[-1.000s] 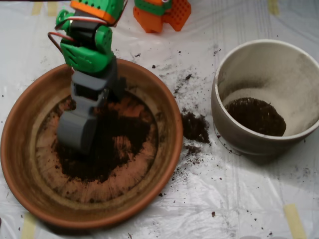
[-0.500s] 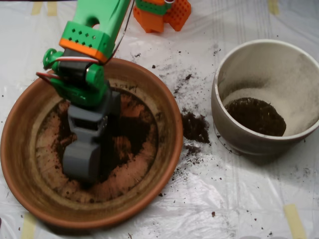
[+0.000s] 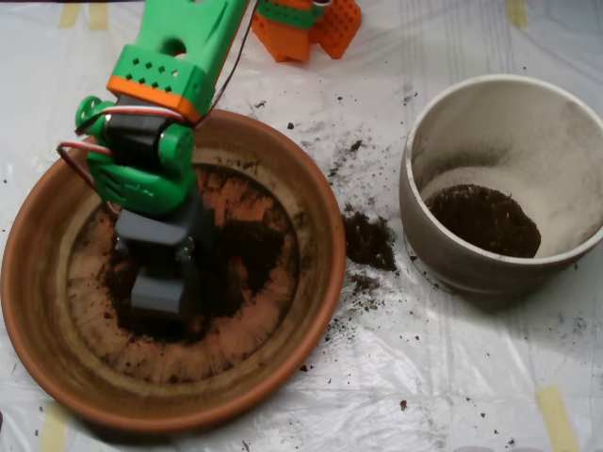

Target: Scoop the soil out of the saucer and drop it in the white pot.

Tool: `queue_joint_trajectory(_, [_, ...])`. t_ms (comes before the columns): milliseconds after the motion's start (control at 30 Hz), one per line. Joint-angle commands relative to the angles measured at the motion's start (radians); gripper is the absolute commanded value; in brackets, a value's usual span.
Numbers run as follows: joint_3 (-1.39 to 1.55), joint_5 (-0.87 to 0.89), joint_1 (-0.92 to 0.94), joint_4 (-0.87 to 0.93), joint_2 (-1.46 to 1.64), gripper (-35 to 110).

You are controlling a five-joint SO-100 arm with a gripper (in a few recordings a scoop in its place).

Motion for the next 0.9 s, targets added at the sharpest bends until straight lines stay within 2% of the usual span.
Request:
queue_joint_trajectory(0, [0.156,-0.015,0.017,-0.106,0.16,7])
queue_joint_trajectory(100, [0.268,-0.012,0.0,-0.209,0.249,0])
queue_joint_trajectory(233, [0.446,-0.015,-0.037,-0.377,0.4,-1])
queue_joint_trajectory(400, [0.65,0.018,-0.074,-0.506,0.675,-1])
queue_joint_trajectory(567, [0.744,0.018,-0.115,-0.491,0.942,-1])
queue_joint_trajectory(867, [0.724,-0.017,-0.195,-0.344,1.198,-1])
